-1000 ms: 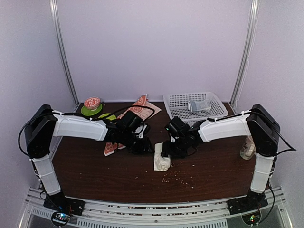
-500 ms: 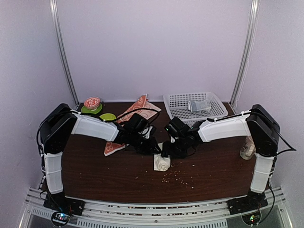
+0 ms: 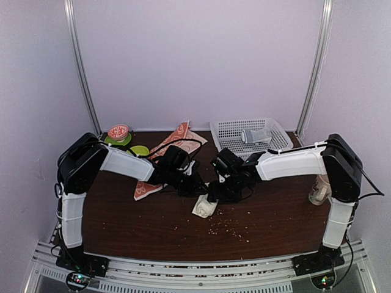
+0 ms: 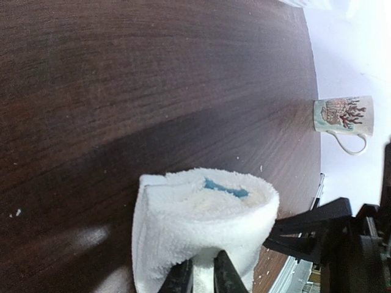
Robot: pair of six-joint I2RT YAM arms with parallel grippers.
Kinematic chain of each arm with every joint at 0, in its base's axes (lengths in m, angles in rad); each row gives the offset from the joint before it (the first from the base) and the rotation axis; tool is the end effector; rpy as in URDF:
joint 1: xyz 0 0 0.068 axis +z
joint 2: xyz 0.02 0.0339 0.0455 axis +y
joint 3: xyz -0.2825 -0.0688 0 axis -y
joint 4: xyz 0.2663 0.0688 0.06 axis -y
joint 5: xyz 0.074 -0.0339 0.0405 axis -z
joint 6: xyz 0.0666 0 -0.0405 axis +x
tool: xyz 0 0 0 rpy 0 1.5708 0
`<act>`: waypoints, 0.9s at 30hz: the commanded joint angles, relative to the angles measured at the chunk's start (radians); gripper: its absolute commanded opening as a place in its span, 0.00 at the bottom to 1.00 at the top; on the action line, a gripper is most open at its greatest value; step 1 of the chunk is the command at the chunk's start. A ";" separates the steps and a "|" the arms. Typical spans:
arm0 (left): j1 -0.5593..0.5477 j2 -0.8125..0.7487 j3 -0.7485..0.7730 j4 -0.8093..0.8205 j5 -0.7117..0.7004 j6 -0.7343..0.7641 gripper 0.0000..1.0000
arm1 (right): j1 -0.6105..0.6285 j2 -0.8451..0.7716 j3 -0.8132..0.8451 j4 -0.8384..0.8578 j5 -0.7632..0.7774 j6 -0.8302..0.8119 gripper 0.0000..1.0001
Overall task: Roll the towels
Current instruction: Roll the towel at the center of the board.
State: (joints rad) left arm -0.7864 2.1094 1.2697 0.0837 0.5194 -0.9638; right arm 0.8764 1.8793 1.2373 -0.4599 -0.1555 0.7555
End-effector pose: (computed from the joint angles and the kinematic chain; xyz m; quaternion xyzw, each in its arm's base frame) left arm 0.3180 -0.3654 0.1074 0.0227 0.8929 -0.4451 0.0644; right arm 0.2597 0.3279 0.1465 -0.0766 0.9668 0.2205 0.1037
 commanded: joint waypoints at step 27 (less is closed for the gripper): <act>0.013 0.038 -0.032 0.030 -0.003 -0.018 0.13 | 0.116 0.103 0.078 -0.183 0.001 -0.219 0.53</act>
State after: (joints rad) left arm -0.7822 2.1162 1.2633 0.1131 0.5259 -0.9760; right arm 0.9829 1.9450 1.3376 -0.6056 -0.1417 0.5488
